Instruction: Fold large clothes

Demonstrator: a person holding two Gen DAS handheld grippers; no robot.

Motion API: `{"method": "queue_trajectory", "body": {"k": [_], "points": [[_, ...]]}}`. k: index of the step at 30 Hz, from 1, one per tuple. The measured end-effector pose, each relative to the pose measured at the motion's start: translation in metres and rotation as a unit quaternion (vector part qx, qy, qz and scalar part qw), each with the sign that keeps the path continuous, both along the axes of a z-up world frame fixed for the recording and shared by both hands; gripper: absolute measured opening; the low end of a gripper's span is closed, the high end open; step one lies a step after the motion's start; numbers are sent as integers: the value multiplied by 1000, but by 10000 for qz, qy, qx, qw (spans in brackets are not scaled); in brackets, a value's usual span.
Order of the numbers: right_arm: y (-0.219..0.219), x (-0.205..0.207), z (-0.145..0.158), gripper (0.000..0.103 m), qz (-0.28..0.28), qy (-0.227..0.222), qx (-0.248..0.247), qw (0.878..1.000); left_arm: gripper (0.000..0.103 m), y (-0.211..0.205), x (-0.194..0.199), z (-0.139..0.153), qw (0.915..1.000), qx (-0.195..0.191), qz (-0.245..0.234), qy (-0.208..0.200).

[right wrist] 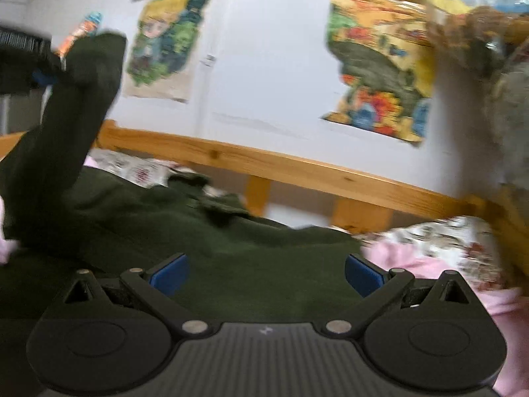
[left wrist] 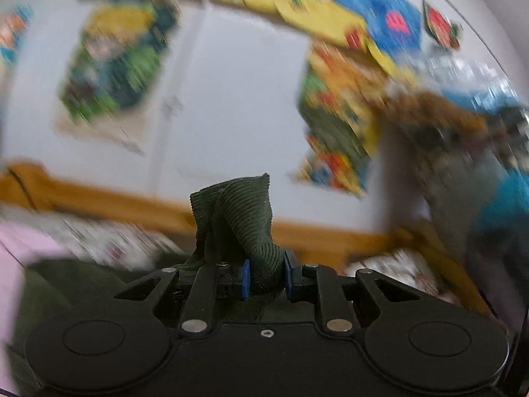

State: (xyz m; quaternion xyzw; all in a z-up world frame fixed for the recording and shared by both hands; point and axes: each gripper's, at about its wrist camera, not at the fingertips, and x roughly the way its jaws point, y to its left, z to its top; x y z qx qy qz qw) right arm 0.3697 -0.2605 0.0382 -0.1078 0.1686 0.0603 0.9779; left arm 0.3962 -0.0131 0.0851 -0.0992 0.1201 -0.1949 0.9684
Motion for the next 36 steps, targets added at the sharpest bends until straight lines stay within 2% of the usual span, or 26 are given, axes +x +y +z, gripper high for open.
{"method": "queue_trajectory", "body": {"k": [4, 8, 10, 12, 13, 15, 18, 21, 24, 26, 29, 31, 33, 35, 36], "points": [[-20, -3, -1, 102, -496, 230, -205, 9983, 22, -35, 20, -40, 9989, 54, -395, 233], [-30, -2, -7, 102, -703, 500, -117, 9962, 24, -48, 33, -59, 9971, 44, -569, 510], [-30, 0, -9, 102, -713, 530, -121, 9960, 34, -46, 35, -61, 9959, -47, -654, 629], [-28, 3, -12, 102, -715, 553, -138, 9958, 61, -39, 34, -60, 9943, -159, -737, 760], [-26, 4, -14, 102, -700, 567, -126, 9959, 66, -33, 31, -57, 9940, -218, -706, 804], [-23, 8, -16, 102, -647, 621, -41, 9960, 80, -14, 23, -52, 9941, -346, -590, 840], [-17, 17, -21, 103, -477, 743, 259, 9958, 88, 15, 10, -56, 9931, -453, -334, 1028], [-10, 24, -22, 103, -244, 827, 557, 9947, 95, 45, -8, -65, 9924, -305, 57, 1191], [2, 38, -20, 103, 3, 868, 661, 9940, 96, 75, -23, -75, 9887, -39, 545, 1394], [10, 55, -22, 103, 198, 1026, 781, 9915, 96, 93, -30, -80, 9837, 66, 897, 1556], [19, 86, -31, 101, 138, 1444, 1079, 9835, 96, 118, -39, -88, 9767, 111, 1286, 1716], [20, 99, -38, 78, 41, 1787, 1318, 9750, 96, 131, -42, -92, 9718, 78, 1453, 1855], [18, 98, -41, 35, -74, 1903, 1376, 9720, 96, 141, -44, -95, 9694, 12, 1516, 1929], [19, 82, -39, 20, 58, 1734, 1176, 9778, 96, 147, -45, -97, 9686, 10, 1551, 1945], [20, 69, -37, 15, 180, 1583, 997, 9822, 97, 149, -46, -98, 9686, 19, 1547, 1948]]}}
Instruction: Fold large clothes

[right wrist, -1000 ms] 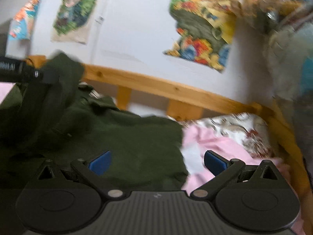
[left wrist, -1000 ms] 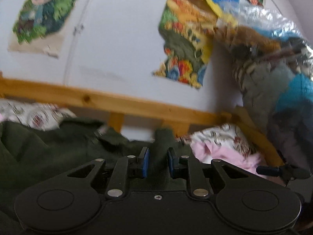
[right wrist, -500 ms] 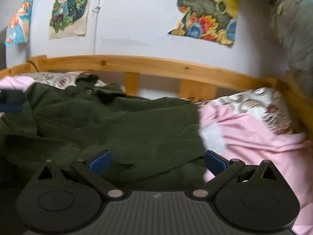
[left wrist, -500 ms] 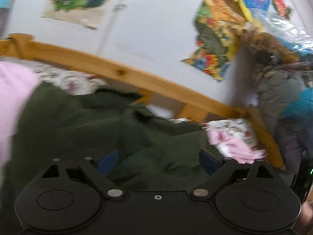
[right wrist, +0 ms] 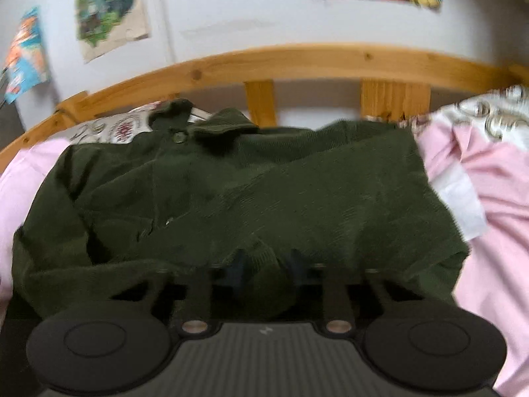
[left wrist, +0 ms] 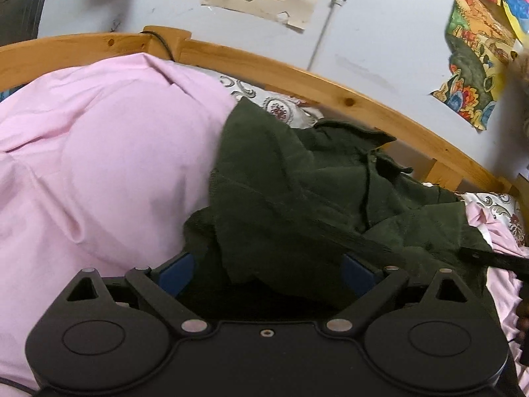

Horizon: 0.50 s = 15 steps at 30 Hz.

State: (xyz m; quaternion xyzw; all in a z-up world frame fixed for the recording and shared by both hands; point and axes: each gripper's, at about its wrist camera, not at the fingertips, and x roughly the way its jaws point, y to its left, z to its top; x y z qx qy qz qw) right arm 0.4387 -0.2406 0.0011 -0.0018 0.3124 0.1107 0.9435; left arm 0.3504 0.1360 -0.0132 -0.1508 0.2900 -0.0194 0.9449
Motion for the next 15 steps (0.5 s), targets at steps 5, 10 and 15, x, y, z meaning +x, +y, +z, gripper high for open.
{"method": "queue_trajectory", "body": {"k": [5, 10, 15], "points": [[9, -72, -3, 9, 870, -236, -764, 9930, 97, 6, 3, -8, 9999, -101, -64, 125], [7, -113, -14, 12, 1300, 268, -972, 9864, 97, 1, 10, -17, 9995, -65, -124, 280], [-4, -87, 12, 59, 1081, -174, -475, 9929, 94, -3, 15, -19, 9990, -34, -196, 411]]}}
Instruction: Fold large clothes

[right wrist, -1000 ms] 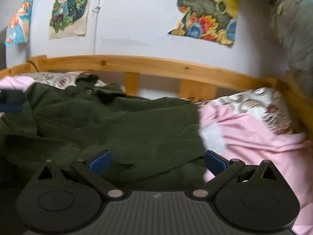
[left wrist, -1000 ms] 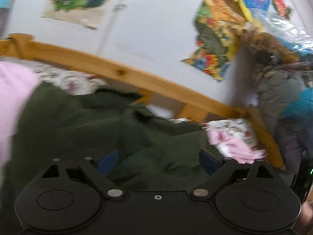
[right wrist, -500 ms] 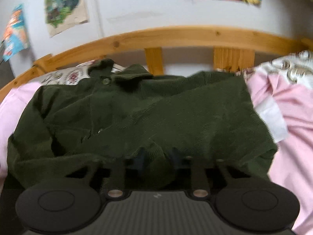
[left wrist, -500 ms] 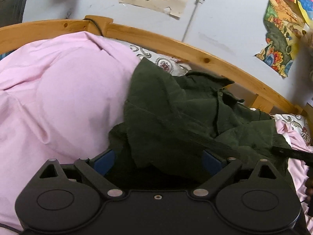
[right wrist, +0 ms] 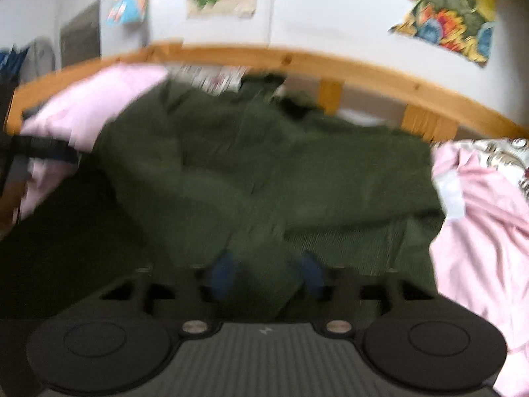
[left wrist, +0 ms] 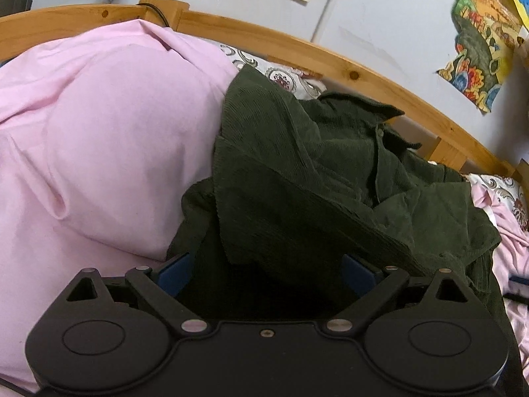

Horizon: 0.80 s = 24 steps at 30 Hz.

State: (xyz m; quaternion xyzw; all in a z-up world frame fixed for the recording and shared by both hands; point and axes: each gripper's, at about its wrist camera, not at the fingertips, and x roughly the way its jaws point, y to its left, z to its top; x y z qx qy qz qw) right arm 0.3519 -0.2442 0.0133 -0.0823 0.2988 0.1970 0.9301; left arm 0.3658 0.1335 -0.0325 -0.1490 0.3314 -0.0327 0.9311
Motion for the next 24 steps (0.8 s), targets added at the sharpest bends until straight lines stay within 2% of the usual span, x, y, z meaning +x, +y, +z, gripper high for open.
{"method": "queue_trajectory", "body": {"k": [1, 3, 5, 7, 8, 9, 10, 11, 12, 13, 14, 16, 19, 20, 22, 24], "points": [[2, 14, 4, 59, 16, -17, 75, 10000, 93, -1, 2, 0, 10000, 37, 9, 41], [7, 46, 4, 70, 239, 283, 192, 9991, 87, -4, 5, -2, 9999, 31, -22, 98], [9, 75, -6, 70, 514, 632, 529, 9953, 84, -5, 8, -4, 9999, -44, -42, 155], [11, 101, -24, 70, 794, 1332, 871, 9841, 76, -5, 13, -6, 9996, -161, -38, 211], [12, 108, -32, 68, 871, 1604, 995, 9782, 68, -4, 15, -8, 9994, -250, -57, 239], [16, 112, -36, 62, 980, 1763, 1050, 9738, 57, -3, 18, -10, 9991, -331, -38, 280], [21, 110, -36, 51, 1048, 1736, 921, 9749, 51, -2, 20, -11, 9986, -406, 3, 329], [26, 107, -34, 9, 1145, 1665, 738, 9766, 33, -2, 21, -13, 9983, -445, 29, 368], [30, 102, -29, 7, 1236, 1622, 652, 9768, 15, -1, 23, -14, 9981, -456, 85, 417], [33, 97, -23, 6, 1262, 1561, 602, 9778, 5, 0, 25, -15, 9977, -488, 127, 452], [38, 91, -11, 5, 1290, 1398, 410, 9809, 2, 2, 25, -14, 9977, -495, 179, 428], [50, 76, 17, 5, 1397, 849, -53, 9865, 1, 4, 22, -12, 9977, -554, 233, 318], [61, 62, 69, 4, 1466, -82, -544, 9877, 1, 4, 16, -5, 9976, -677, 162, 52], [66, 60, 85, 4, 1489, -474, -826, 9843, 1, 3, 15, -3, 9972, -741, 125, -49], [75, 62, 99, 4, 1578, -981, -1345, 9733, 1, -2, 15, -1, 9969, -764, 35, -198], [80, 71, 95, 5, 1580, -1066, -1712, 9666, 1, -11, 19, -1, 9982, -566, 0, -200]]}}
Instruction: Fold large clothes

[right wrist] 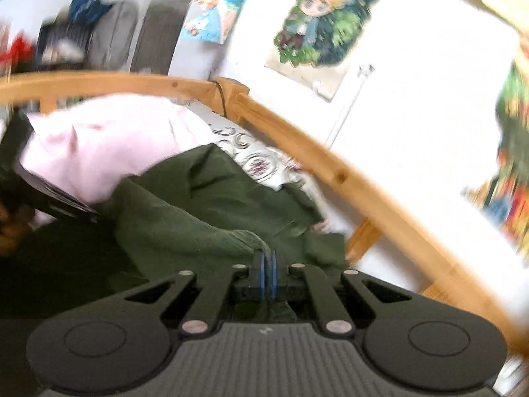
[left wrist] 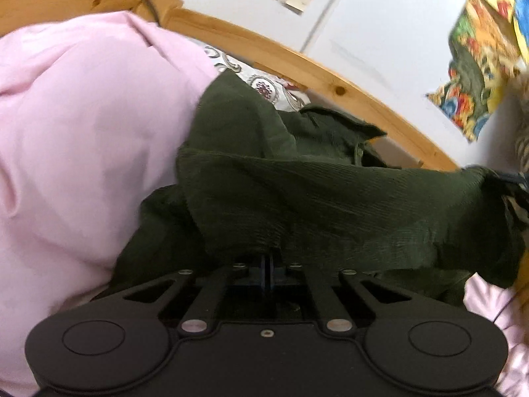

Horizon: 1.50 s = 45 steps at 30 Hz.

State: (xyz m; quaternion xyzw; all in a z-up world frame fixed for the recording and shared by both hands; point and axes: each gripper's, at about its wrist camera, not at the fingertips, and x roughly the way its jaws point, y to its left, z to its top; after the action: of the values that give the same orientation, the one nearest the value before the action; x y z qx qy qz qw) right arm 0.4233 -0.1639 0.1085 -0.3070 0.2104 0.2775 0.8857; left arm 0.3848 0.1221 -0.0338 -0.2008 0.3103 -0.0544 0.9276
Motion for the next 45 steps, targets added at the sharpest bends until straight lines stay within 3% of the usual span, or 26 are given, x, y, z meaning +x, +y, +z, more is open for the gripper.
{"method": "queue_trajectory", "body": {"k": [4, 6, 7, 9, 10, 13, 17, 19, 21, 23, 24, 25, 26, 27, 29, 31, 35, 40, 41, 43, 44, 45], "points": [[-3, 27, -54, 6, -279, 717, -404, 9962, 2, -4, 11, -17, 9993, -47, -30, 376], [-7, 33, -64, 8, -510, 953, -188, 9940, 10, 2, 9, -20, 9990, -205, -122, 381], [-6, 35, -61, 13, -574, 996, 41, 9934, 13, 6, 6, -19, 9990, -277, -176, 311], [2, 37, -45, 54, -479, 948, 447, 9933, 34, 14, -1, -17, 9989, -374, -237, 152], [8, 38, -36, 60, -347, 901, 584, 9936, 37, 19, -3, -16, 9986, -454, -270, 80], [52, 57, -19, 67, 89, 1031, 885, 9907, 38, 32, -1, -18, 9956, -890, -290, -31], [114, 97, -27, 71, 487, 1331, 1185, 9828, 38, 48, 1, -25, 9877, -1546, -233, -17], [143, 119, -38, 71, 474, 1565, 1364, 9771, 40, 50, -3, -23, 9863, -1621, -284, -86], [166, 138, -48, 70, 486, 1727, 1392, 9739, 59, 49, -13, -17, 9889, -1445, -268, -201], [187, 151, -57, 70, 532, 1850, 1300, 9726, 68, 50, -23, -12, 9905, -1291, -286, -386], [194, 154, -60, 65, 546, 1893, 1239, 9725, 69, 49, -26, -10, 9907, -1247, -318, -442], [199, 156, -63, 54, 570, 1956, 1173, 9720, 69, 49, -27, -10, 9912, -1208, -331, -439], [203, 160, -68, 11, 600, 2045, 1106, 9707, 69, 49, -24, -11, 9922, -1146, -311, -390], [202, 157, -69, 2, 546, 2053, 1021, 9718, 69, 49, -21, -12, 9928, -1110, -257, -358], [193, 149, -64, 2, 619, 1870, 973, 9756, 69, 54, -16, -17, 9910, -1295, -119, -318], [179, 141, -50, 2, 685, 1612, 985, 9796, 69, 65, -10, -23, 9836, -1772, -85, -334], [144, 144, -25, 2, 559, 1543, 1143, 9798, 80, 73, 3, -27, 9707, -2327, -243, -554], [110, 143, -12, 2, 381, 1439, 993, 9839, 82, 84, 23, -33, 9513, -3034, -130, -527], [106, 143, -11, 2, 344, 1451, 984, 9839, 81, 84, 30, -34, 9511, -3058, -89, -432], [102, 140, -12, 2, 325, 1472, 996, 9835, 77, 81, 43, -36, 9487, -3143, -42, -328], [102, 139, -12, 2, 326, 1459, 1008, 9836, 68, 80, 47, -35, 9475, -3184, 27, -301], [102, 139, -12, 2, 325, 1435, 1028, 9838, 48, 81, 49, -34, 9462, -3218, 136, -302]]}}
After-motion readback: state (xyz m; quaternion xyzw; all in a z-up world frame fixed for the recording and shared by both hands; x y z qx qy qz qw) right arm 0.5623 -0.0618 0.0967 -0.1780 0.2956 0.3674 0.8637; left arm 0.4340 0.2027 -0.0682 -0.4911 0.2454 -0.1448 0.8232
